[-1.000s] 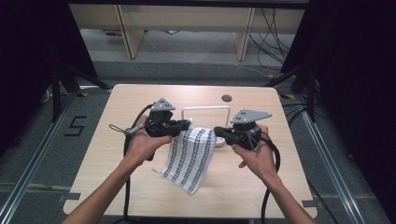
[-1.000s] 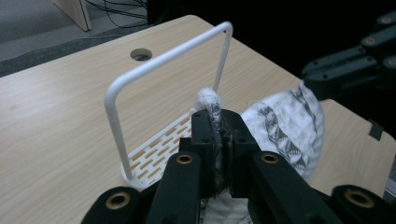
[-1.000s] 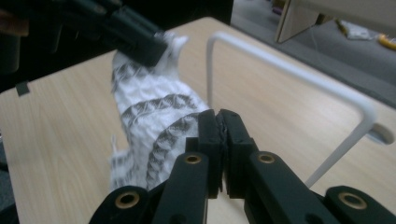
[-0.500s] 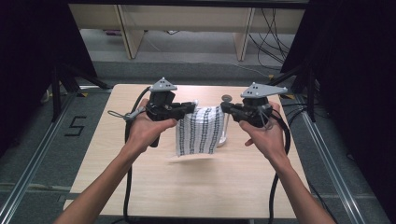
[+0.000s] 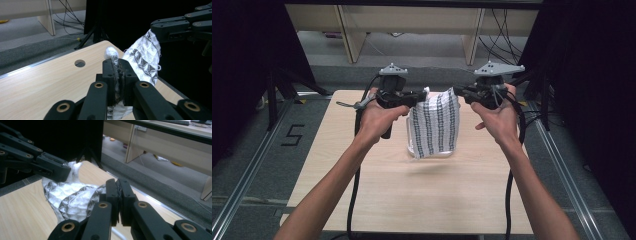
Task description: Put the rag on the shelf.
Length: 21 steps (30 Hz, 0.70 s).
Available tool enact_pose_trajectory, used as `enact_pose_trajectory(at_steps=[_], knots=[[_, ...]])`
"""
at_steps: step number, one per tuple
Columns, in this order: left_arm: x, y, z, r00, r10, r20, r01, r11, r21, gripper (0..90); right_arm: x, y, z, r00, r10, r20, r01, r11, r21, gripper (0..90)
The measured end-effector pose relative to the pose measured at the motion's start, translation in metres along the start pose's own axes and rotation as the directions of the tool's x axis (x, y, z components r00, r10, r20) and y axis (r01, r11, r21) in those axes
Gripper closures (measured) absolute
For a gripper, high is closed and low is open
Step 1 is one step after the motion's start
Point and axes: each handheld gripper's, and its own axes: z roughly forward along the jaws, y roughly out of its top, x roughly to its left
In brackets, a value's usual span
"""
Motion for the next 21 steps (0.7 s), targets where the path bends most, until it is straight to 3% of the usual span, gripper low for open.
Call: enact_pose_trajectory(at_steps=[11,17,21], knots=[[0.013,0.025,0.012,0.999,-0.031,-0.032,0.03,0.9989,-0.037,84.1,-0.02,0.013,0.017,0.9989,0.041,0.022,-0.041,0.999,-0.02,88.7],[0.028,0.033,0.026,0.9963,-0.076,-0.04,0.073,0.9959,-0.052,84.0,-0.032,0.018,0.029,0.9981,0.049,0.037,-0.048,0.998,-0.029,88.6],[0.041,0.032,0.042,0.9921,-0.118,-0.043,0.115,0.9916,-0.059,83.9,-0.042,0.016,0.043,0.994,0.093,0.056,-0.093,0.996,-0.006,88.6]])
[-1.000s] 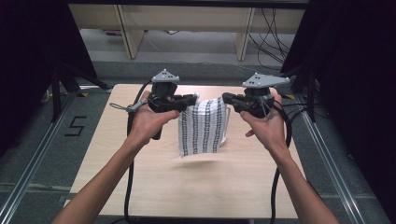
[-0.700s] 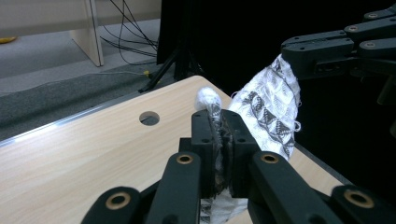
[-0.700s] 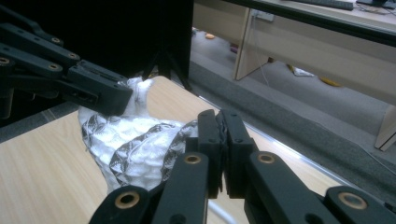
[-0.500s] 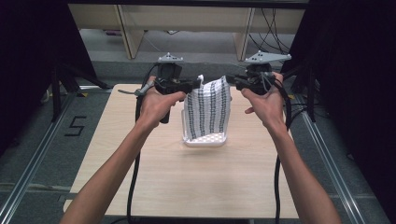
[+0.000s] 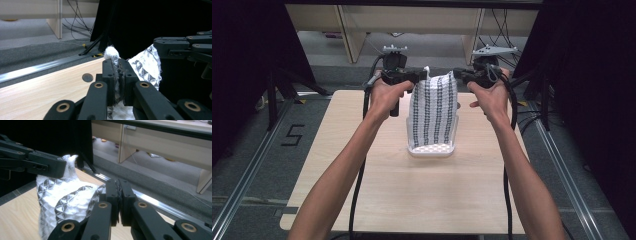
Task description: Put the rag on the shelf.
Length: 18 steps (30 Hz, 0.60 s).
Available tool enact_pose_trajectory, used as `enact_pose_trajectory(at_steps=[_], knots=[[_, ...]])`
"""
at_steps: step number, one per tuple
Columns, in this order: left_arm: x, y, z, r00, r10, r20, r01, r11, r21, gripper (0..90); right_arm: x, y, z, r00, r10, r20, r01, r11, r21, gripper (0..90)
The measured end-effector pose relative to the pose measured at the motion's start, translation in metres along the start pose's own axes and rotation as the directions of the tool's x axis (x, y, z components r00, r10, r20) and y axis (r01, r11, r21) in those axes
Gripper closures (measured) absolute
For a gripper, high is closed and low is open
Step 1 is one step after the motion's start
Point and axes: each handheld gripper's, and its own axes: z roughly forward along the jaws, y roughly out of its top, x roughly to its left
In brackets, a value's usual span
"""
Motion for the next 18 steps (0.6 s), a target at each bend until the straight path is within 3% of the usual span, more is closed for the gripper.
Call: enact_pose_trajectory(at_steps=[7,18], knots=[[0.018,-0.004,0.021,0.9986,-0.046,-0.028,0.045,0.9989,-0.01,83.8,-0.014,-0.002,0.029,0.9996,0.016,0.022,-0.017,0.999,0.038,88.4],[0.032,-0.012,0.036,0.9957,-0.051,-0.077,0.054,0.9981,0.031,82.5,-0.019,-0.011,0.059,0.9967,0.061,0.054,-0.066,0.994,0.09,87.7]])
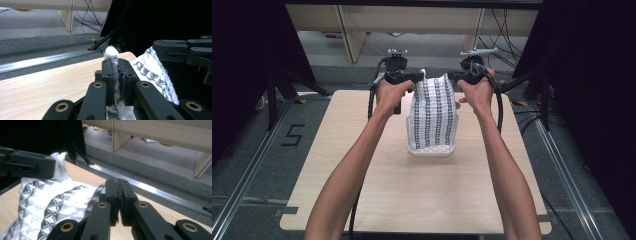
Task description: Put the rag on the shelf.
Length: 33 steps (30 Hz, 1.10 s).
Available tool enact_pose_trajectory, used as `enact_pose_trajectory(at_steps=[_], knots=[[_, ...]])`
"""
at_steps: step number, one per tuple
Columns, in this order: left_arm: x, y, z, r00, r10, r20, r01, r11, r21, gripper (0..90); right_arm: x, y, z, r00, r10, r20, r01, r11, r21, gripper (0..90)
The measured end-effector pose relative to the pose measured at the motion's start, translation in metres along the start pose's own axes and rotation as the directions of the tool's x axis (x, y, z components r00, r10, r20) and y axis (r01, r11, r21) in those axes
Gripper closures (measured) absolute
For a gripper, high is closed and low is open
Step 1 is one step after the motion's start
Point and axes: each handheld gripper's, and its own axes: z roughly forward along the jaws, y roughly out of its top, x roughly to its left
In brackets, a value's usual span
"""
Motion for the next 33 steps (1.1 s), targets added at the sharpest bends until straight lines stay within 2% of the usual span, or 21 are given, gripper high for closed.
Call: enact_pose_trajectory(at_steps=[2,3,5,10,11,13,14,15,18,20,22,25,26,27,33], knots=[[0.003,-0.001,0.004,0.9999,0.003,-0.011,-0.002,0.9999,0.015,82.3,0.0,-0.003,0.007,0.9999,0.014,0.002,-0.014,1.0,0.015,87.5],[0.004,-0.002,0.006,1.0,-0.003,-0.008,0.003,0.9999,0.014,82.2,-0.001,-0.005,0.01,1.0,0.001,-0.001,-0.001,1.0,0.018,87.5],[0.005,-0.002,0.007,0.9999,-0.007,-0.011,0.007,0.9998,0.018,81.8,-0.001,-0.008,0.014,0.9997,0.022,0.006,-0.022,0.999,0.027,87.2],[0.009,-0.007,0.014,0.9996,0.008,-0.027,-0.007,0.9991,0.043,78.2,-0.004,-0.014,0.02,0.9988,0.044,0.023,-0.045,0.998,0.043,84.7],[0.01,-0.01,0.018,0.9995,0.019,-0.025,-0.018,0.9974,0.069,76.4,-0.005,-0.016,0.023,0.998,0.055,0.032,-0.057,0.997,0.05,82.2],[0.01,-0.012,0.02,0.9995,0.025,-0.022,-0.023,0.9961,0.086,69.8,-0.004,-0.017,0.025,0.9977,0.057,0.038,-0.059,0.997,0.055,80.5],[0.01,-0.014,0.022,0.9992,0.03,-0.028,-0.027,0.9941,0.105,69.8,-0.004,-0.017,0.025,0.9977,0.057,0.038,-0.059,0.997,0.055,80.5],[0.011,-0.016,0.024,0.998,0.036,-0.052,-0.03,0.9929,0.115,62.2,-0.004,-0.019,0.026,0.9975,0.064,0.028,-0.066,0.997,0.048,79.8],[0.012,-0.018,0.025,0.9971,0.038,-0.066,-0.029,0.992,0.123,61.0,-0.003,-0.021,0.027,0.9972,0.07,0.023,-0.072,0.996,0.056,79.6],[0.015,-0.02,0.026,0.9951,0.05,-0.085,-0.037,0.9886,0.146,60.8,-0.003,-0.022,0.028,0.9967,0.081,0.013,-0.081,0.995,0.059,79.3],[0.016,-0.02,0.024,0.9947,0.054,-0.088,-0.041,0.9886,0.145,59.3,-0.003,-0.022,0.027,0.9964,0.084,0.013,-0.084,0.995,0.06,78.8],[0.015,-0.019,0.022,0.9947,0.061,-0.083,-0.049,0.9882,0.146,59.3,-0.005,-0.021,0.025,0.9981,0.061,0.006,-0.061,0.997,0.053,78.5],[0.015,-0.018,0.02,0.9946,0.062,-0.083,-0.05,0.9885,0.143,59.2,-0.006,-0.02,0.022,0.9982,0.06,0.0,-0.06,0.997,0.048,77.9],[0.015,-0.018,0.019,0.9949,0.062,-0.08,-0.05,0.9885,0.143,59.1,-0.005,-0.02,0.021,0.9969,0.078,0.0,-0.078,0.996,0.051,77.7],[0.012,-0.017,0.01,0.9954,0.063,-0.072,-0.053,0.9897,0.133,58.3,-0.006,-0.021,0.012,0.998,0.062,-0.013,-0.061,0.997,0.046,75.9]])
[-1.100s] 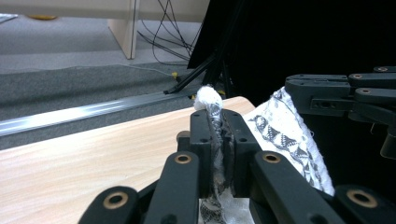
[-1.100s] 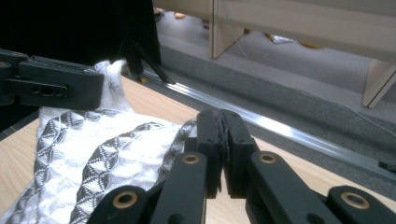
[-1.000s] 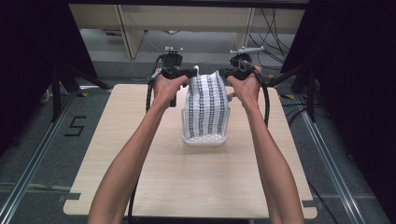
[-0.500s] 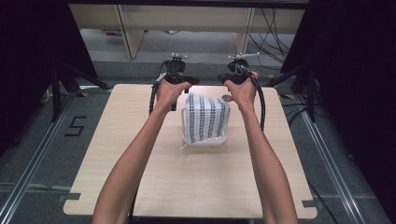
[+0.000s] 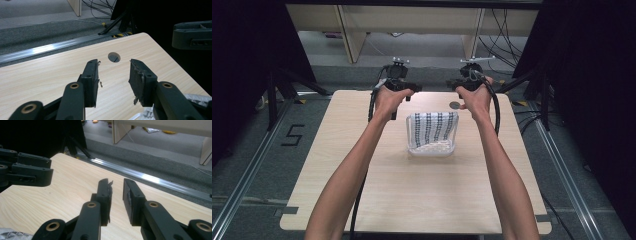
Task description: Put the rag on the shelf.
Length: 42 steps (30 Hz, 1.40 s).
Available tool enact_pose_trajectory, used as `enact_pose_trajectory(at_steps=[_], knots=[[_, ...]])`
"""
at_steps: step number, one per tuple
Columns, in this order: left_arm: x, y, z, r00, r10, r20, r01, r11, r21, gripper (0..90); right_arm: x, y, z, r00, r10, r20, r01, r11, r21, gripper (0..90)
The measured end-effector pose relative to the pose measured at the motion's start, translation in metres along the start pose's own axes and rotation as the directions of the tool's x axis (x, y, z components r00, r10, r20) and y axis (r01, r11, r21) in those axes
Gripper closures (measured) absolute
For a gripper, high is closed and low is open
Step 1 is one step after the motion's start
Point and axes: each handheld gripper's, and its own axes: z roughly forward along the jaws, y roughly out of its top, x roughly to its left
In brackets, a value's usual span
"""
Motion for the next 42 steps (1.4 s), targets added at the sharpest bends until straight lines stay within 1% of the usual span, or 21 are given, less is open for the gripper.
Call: enact_pose_trajectory(at_steps=[3,5,9,12,17,19,20,22,23,25,26,27,28,29,30,31,33,34,38,39,42], knots=[[0.0,0.0,-0.004,1.0,0.003,-0.001,-0.003,1.0,0.003,58.1,-0.002,0.0,-0.004,0.9999,-0.016,-0.002,0.016,1.0,0.001,74.5],[0.0,-0.001,-0.007,1.0,0.003,0.005,-0.003,1.0,0.003,57.8,-0.002,-0.001,-0.007,1.0,-0.002,-0.001,0.002,1.0,-0.001,73.9],[0.001,-0.002,-0.012,1.0,-0.002,0.005,0.002,1.0,-0.006,56.6,-0.002,-0.002,-0.013,0.9999,0.0,-0.012,-0.001,1.0,-0.002,72.1],[0.001,-0.004,-0.017,0.9997,-0.009,0.021,0.009,0.9999,-0.004,54.1,-0.003,-0.005,-0.016,1.0,-0.003,-0.009,0.003,1.0,0.004,69.9],[0.002,-0.008,-0.029,0.9999,0.007,0.013,-0.007,0.9999,0.008,47.9,-0.007,-0.011,-0.021,0.9999,-0.009,-0.009,0.009,1.0,0.009,65.6],[0.001,-0.009,-0.034,0.9999,0.004,0.017,-0.004,1.0,0.003,44.8,-0.007,-0.013,-0.024,0.9998,-0.003,-0.018,0.003,1.0,0.009,63.0],[0.001,-0.01,-0.038,0.9995,0.008,0.03,-0.008,1.0,0.003,44.8,-0.007,-0.014,-0.025,0.9996,0.003,-0.029,-0.003,1.0,0.004,62.6],[-0.001,-0.012,-0.042,0.9995,0.019,0.025,-0.019,0.9998,0.002,43.1,-0.008,-0.015,-0.031,0.9993,-0.015,-0.034,0.015,1.0,-0.007,61.7],[-0.002,-0.014,-0.043,0.9994,0.026,0.024,-0.026,0.9996,0.005,42.3,-0.007,-0.016,-0.033,0.9994,0.001,-0.035,-0.002,1.0,-0.009,61.3],[-0.004,-0.017,-0.047,0.9986,0.037,0.036,-0.038,0.9992,0.014,41.0,-0.007,-0.018,-0.037,0.999,-0.009,-0.043,0.009,1.0,-0.012,60.3],[-0.005,-0.021,-0.05,0.9976,0.052,0.046,-0.054,0.9981,0.03,40.5,-0.006,-0.02,-0.041,0.998,-0.001,-0.063,0.0,1.0,-0.01,59.6],[-0.005,-0.023,-0.051,0.9976,0.054,0.043,-0.055,0.9981,0.029,40.3,-0.006,-0.021,-0.042,0.9976,-0.005,-0.068,0.004,1.0,-0.011,59.3],[-0.006,-0.024,-0.052,0.9982,0.041,0.044,-0.042,0.9989,0.022,40.1,-0.005,-0.022,-0.044,0.9975,-0.005,-0.071,0.005,1.0,-0.005,59.1],[-0.005,-0.025,-0.053,0.9975,0.042,0.057,-0.043,0.9987,0.026,39.7,-0.005,-0.023,-0.045,0.9973,-0.019,-0.071,0.018,1.0,-0.01,59.1],[-0.005,-0.026,-0.054,0.9974,0.041,0.059,-0.042,0.9988,0.025,39.6,-0.003,-0.024,-0.047,0.9971,-0.013,-0.075,0.012,1.0,-0.007,59.0],[-0.005,-0.028,-0.055,0.9977,0.042,0.053,-0.044,0.9988,0.024,39.6,-0.003,-0.024,-0.049,0.9965,-0.034,-0.077,0.033,0.999,-0.009,58.8],[-0.004,-0.029,-0.057,0.9973,0.045,0.058,-0.047,0.9986,0.026,39.6,-0.001,-0.026,-0.05,0.9963,-0.026,-0.082,0.026,1.0,-0.008,58.4],[-0.003,-0.032,-0.059,0.9973,0.043,0.059,-0.045,0.9987,0.024,39.3,0.003,-0.027,-0.054,0.9945,-0.046,-0.094,0.046,0.999,-0.007,57.9],[-0.004,-0.039,-0.065,0.9971,0.047,0.06,-0.048,0.9987,0.018,38.5,0.01,-0.031,-0.06,0.9923,-0.057,-0.11,0.056,0.998,-0.005,57.1],[-0.004,-0.04,-0.067,0.9962,0.049,0.072,-0.051,0.9985,0.022,38.1,0.011,-0.032,-0.061,0.9925,-0.061,-0.106,0.061,0.998,-0.005,57.0],[-0.006,-0.046,-0.073,0.9951,0.055,0.082,-0.057,0.9983,0.012,37.5,0.016,-0.037,-0.064,0.9893,-0.066,-0.13,0.066,0.998,-0.006,56.7]])
